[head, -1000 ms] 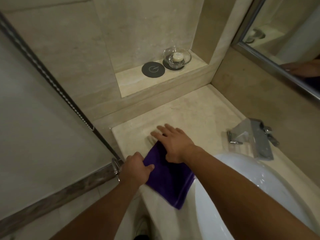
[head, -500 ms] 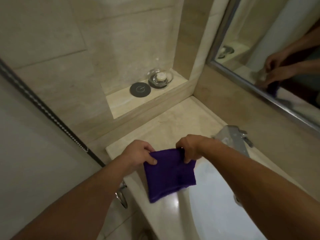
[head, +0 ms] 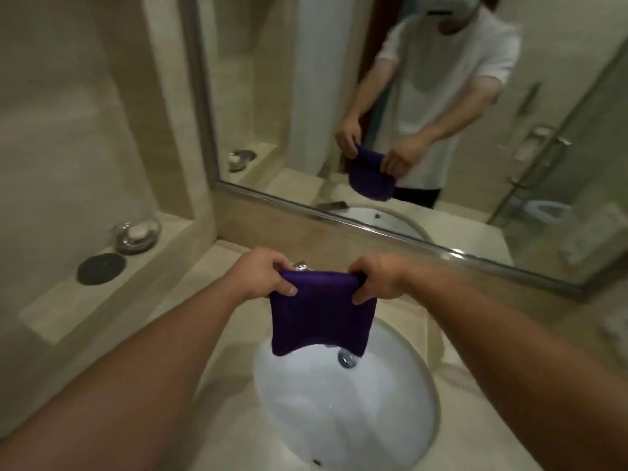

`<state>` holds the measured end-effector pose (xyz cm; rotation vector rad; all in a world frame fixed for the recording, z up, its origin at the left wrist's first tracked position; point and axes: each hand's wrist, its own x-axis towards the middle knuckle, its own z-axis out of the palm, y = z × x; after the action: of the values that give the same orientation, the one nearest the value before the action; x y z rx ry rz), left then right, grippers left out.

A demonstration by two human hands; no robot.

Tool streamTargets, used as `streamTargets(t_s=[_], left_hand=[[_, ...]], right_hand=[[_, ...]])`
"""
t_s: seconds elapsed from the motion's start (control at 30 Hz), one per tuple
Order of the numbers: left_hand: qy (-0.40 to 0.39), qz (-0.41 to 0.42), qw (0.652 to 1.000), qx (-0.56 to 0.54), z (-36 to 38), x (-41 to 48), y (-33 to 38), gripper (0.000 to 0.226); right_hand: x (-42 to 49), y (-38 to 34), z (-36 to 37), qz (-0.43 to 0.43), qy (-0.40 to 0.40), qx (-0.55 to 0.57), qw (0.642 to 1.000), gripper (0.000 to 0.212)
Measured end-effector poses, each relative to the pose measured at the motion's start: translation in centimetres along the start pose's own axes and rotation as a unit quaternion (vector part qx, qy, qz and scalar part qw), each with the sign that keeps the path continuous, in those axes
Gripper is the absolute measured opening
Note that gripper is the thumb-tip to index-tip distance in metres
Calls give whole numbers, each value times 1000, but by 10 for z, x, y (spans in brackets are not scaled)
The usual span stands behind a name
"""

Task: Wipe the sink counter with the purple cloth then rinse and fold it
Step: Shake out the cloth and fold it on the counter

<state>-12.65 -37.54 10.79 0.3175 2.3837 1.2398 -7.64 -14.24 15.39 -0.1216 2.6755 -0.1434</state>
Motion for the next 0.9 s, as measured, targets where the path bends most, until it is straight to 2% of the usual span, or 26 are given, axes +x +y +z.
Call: streamTargets(t_s=[0.23,0.47,0.7,0.9], left_hand=[[-110,55,992,10,143,16,71,28],[-188,83,977,50,243,14,127,28],[-205,84,973,70,306,11,155,26],[-196,79,974,79,324,16,160,22]], right_hand=[[-99,121,50,129,-5,74,989,26],[-174,208,95,198,19,136,970,30],[-210,266,122,213,16,191,958,29],[-207,287,126,203,4,185,962,28]])
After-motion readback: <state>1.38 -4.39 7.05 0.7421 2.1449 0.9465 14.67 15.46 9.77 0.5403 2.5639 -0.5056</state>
